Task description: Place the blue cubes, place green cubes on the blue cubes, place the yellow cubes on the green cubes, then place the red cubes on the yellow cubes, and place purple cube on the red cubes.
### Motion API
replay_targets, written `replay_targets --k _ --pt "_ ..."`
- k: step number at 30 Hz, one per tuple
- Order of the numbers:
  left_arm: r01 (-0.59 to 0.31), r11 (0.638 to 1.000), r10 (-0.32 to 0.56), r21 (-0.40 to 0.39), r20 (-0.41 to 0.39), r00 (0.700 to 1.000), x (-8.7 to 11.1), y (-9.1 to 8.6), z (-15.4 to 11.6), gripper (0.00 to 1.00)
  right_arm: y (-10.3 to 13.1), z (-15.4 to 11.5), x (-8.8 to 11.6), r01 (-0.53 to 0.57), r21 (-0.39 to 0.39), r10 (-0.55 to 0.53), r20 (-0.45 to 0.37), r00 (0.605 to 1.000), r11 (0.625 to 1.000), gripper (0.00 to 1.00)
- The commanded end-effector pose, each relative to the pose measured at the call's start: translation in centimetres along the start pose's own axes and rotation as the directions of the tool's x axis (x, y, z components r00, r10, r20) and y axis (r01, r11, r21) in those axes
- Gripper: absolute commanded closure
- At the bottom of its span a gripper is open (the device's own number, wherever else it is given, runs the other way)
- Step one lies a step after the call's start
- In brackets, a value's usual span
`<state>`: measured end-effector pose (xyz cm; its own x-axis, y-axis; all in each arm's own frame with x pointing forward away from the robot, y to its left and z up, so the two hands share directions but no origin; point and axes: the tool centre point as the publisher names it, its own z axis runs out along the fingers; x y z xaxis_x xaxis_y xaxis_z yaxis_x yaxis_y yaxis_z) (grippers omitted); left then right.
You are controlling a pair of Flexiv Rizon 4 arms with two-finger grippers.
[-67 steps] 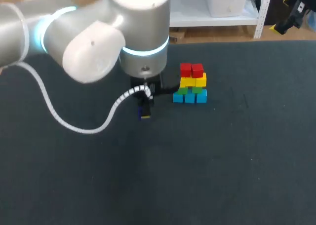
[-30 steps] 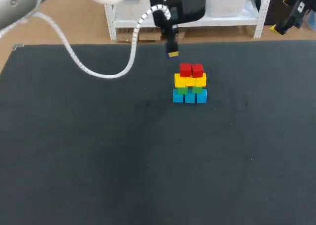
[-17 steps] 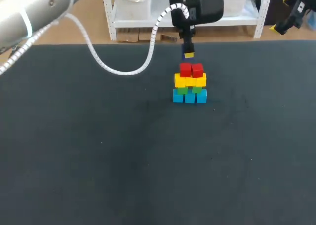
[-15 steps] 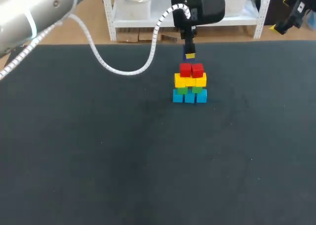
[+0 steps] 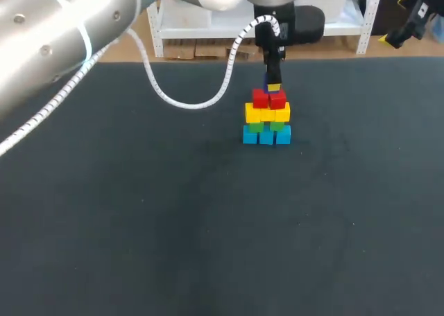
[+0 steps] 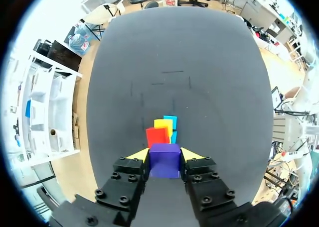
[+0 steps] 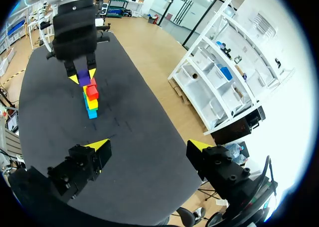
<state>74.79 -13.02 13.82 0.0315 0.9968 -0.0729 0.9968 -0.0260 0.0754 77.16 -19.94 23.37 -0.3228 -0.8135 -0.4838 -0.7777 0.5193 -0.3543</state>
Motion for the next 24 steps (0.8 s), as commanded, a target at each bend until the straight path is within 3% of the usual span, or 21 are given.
replay_targets --k 1,24 --pt "-0.001 0.998 0.002 0.055 -0.020 1.000 -0.5 1.0 0.4 1.00 0.1 -0.1 0.1 -0.001 0.003 0.001 0.000 1.000 1.000 0.00" --pt "0.015 0.997 -0.010 0.080 -0.051 0.999 0.0 1.3 1.4 1.00 0.1 -0.1 0.1 -0.001 0.003 0.001 0.000 1.000 1.000 0.00"
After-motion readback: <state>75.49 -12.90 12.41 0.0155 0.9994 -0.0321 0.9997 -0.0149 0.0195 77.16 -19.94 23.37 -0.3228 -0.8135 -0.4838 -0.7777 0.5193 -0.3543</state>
